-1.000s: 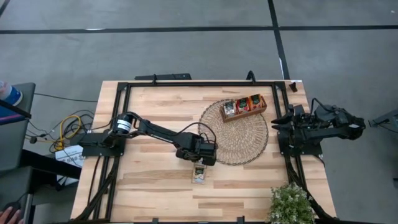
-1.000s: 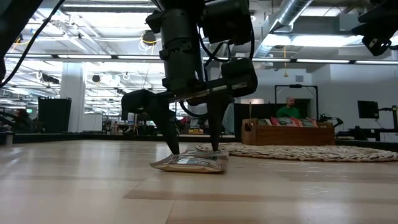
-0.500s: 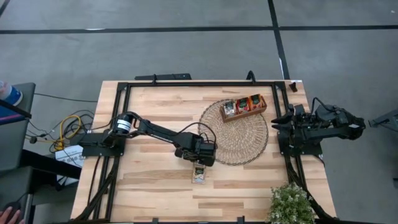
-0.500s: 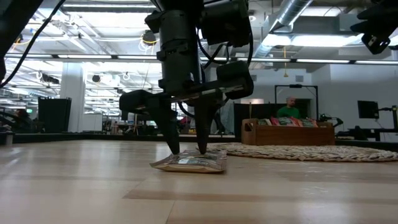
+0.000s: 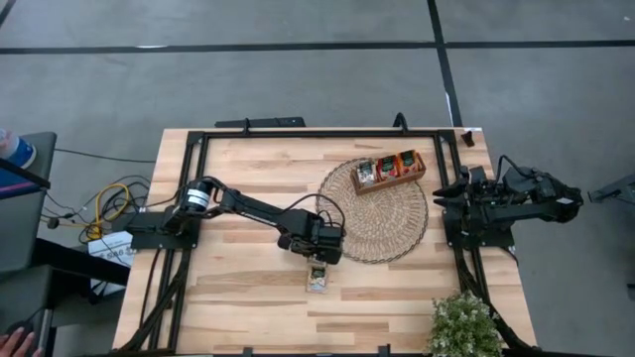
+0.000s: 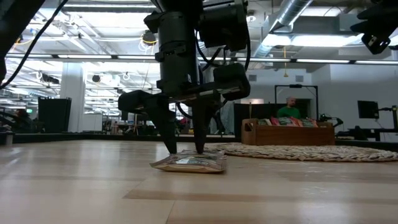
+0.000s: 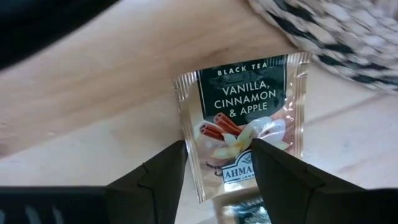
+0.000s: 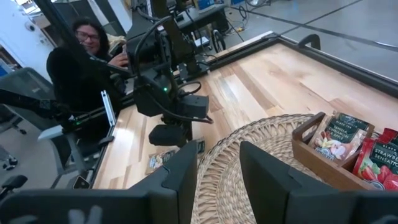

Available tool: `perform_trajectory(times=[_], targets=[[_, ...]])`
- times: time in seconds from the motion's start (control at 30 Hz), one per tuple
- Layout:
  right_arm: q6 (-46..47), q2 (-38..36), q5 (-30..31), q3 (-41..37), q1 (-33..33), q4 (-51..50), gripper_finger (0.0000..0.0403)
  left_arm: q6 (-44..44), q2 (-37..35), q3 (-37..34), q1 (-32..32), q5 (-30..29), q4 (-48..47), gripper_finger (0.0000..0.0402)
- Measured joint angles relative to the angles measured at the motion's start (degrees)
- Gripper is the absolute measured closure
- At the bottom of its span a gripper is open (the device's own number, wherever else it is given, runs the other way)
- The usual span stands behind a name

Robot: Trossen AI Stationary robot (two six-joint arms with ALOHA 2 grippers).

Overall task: Pick & Place Tea
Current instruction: Put the brown tea pack into the left compartment of the brown organizer

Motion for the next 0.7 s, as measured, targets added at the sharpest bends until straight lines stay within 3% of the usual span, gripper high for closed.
perform_trajectory(times=[0.4, 0.7], targets=[[-0.04, 0.00, -0.07, 0.00, 0.02, 0.00, 0.0290, 1.53, -1.71, -0.33, 1.70, -6.57, -7.04, 0.0219], [-0.11, 0.00, -0.09, 0.00, 0.02, 0.00, 0.0290, -1.08, -5.44, -0.67, 1.73, -7.21, -7.32, 0.0219]])
